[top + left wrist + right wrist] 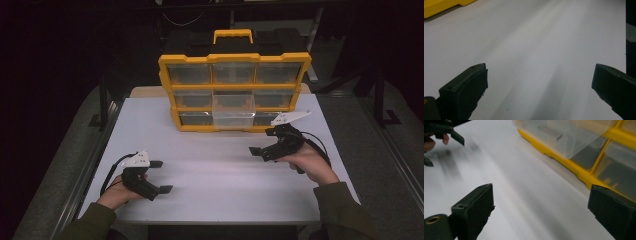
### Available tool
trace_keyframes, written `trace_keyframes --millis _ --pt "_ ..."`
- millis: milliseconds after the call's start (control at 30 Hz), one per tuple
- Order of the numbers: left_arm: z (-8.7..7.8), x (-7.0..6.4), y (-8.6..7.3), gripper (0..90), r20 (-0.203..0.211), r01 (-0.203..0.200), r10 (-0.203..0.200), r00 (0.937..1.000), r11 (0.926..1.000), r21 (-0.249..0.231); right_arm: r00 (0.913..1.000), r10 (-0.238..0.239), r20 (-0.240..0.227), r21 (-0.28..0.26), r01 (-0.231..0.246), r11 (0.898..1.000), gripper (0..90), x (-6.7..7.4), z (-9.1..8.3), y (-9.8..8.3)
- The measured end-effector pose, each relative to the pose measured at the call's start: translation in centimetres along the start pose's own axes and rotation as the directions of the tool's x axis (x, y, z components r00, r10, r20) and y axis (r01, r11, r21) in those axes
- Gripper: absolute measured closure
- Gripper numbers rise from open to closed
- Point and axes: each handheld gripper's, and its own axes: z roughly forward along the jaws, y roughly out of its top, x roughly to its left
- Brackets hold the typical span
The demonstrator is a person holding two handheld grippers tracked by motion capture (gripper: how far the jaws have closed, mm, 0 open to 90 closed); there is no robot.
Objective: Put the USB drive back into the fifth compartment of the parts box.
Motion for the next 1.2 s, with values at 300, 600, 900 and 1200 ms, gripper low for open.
trace_keyframes --millis 300,600,900,1200 --pt "-0.1 -0.1 0.0 0.0 0.001 -0.004 0.004 1.0000 1.0000 -0.001 0.9994 0.011 0.033 -0.006 -0.011 1.000 0.0 0.5 1.0 -2.6" --pt "0.0 -0.2 0.0 0.0 -0.005 -0.007 0.007 1.0000 1.0000 0.002 0.9981 0.041 0.047 -0.049 -0.038 0.998 0.0 0.6 1.0 -4.9" --pt "-0.1 -0.2 -0.1 0.0 -0.003 -0.004 0.004 1.0000 1.0000 -0.004 0.9981 0.037 0.049 -0.059 -0.035 0.998 0.0 0.7 0.6 -7.5" --pt "-0.1 -0.3 -0.1 0.0 0.002 -0.015 0.015 0.9999 0.9999 0.001 0.9982 0.043 0.042 -0.044 -0.041 0.998 0.0 0.7 0.9 -9.3"
